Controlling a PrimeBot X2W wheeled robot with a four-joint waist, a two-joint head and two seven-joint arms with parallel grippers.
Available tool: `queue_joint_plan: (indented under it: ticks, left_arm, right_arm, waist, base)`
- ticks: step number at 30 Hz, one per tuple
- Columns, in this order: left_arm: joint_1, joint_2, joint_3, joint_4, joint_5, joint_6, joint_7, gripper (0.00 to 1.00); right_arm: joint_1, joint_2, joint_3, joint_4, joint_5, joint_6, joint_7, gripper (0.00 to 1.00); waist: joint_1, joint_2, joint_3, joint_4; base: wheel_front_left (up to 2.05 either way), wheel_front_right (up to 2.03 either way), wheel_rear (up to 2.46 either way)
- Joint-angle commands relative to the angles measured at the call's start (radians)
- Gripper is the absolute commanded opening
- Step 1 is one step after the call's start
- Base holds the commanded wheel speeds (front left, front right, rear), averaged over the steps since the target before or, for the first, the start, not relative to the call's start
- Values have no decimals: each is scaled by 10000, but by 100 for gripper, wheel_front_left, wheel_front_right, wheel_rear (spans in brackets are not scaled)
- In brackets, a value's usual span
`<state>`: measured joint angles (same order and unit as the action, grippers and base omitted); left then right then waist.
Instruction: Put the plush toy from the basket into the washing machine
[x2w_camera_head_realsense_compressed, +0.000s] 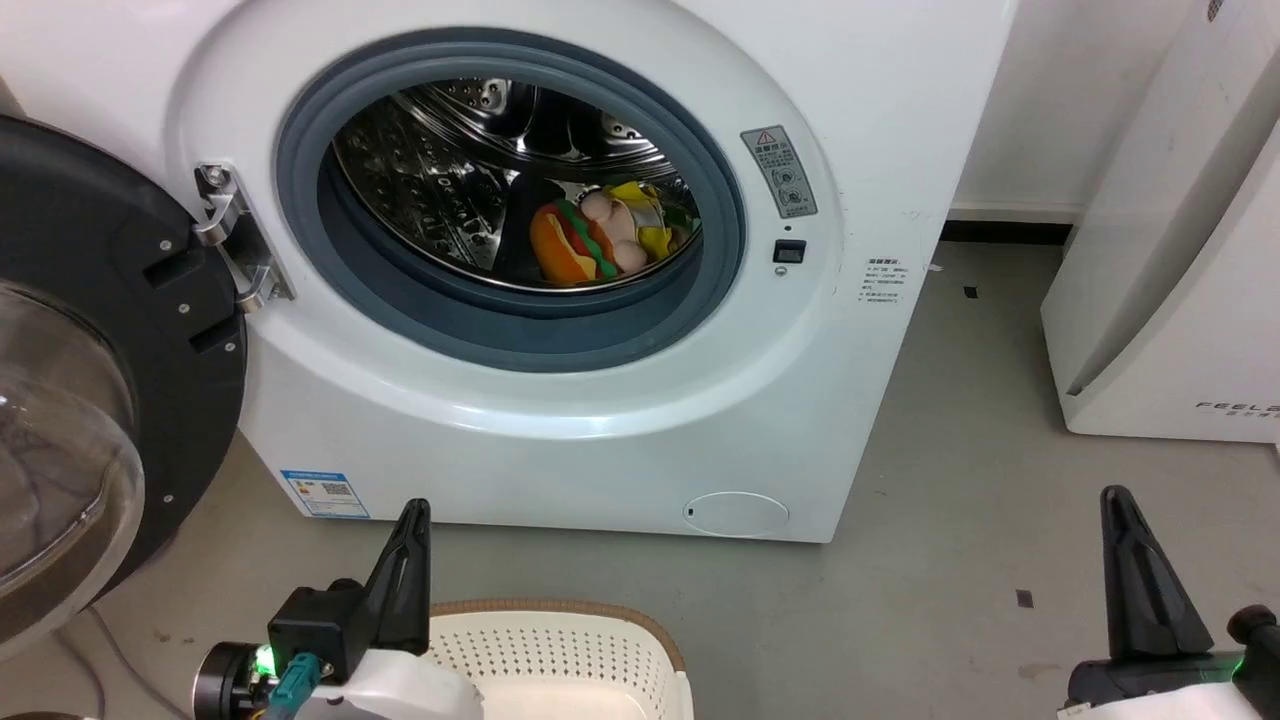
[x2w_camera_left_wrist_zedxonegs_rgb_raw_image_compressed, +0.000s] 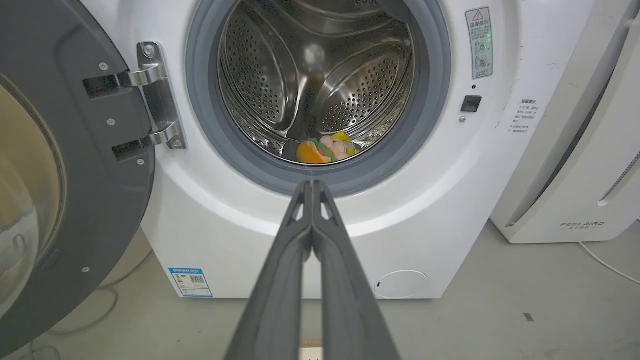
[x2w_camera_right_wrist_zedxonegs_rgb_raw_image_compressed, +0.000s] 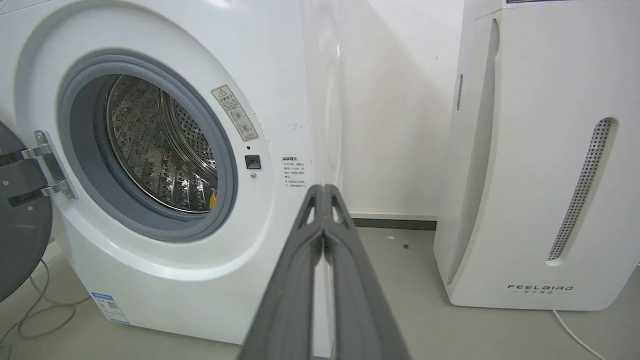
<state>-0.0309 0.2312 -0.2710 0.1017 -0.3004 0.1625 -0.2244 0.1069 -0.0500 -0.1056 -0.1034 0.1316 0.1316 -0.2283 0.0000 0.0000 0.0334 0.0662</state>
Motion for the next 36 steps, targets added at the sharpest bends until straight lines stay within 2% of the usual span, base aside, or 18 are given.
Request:
queue_joint_plan:
  ticks: [1,36]
  left_arm:
    - [46,-83,115,-66,135,-84,62,0]
    - [132,-649,966,-378,1076,-590,778,0]
  right_arm:
    - [-133,0,51,69,-94,-1,99,0]
    - [-440,-1,380,386,-495,-4,815,0]
  waist:
    - [0,0,-6,-12]
    - [0,0,-114,-225]
  base:
    - [0,0,0]
    - [0,0,0]
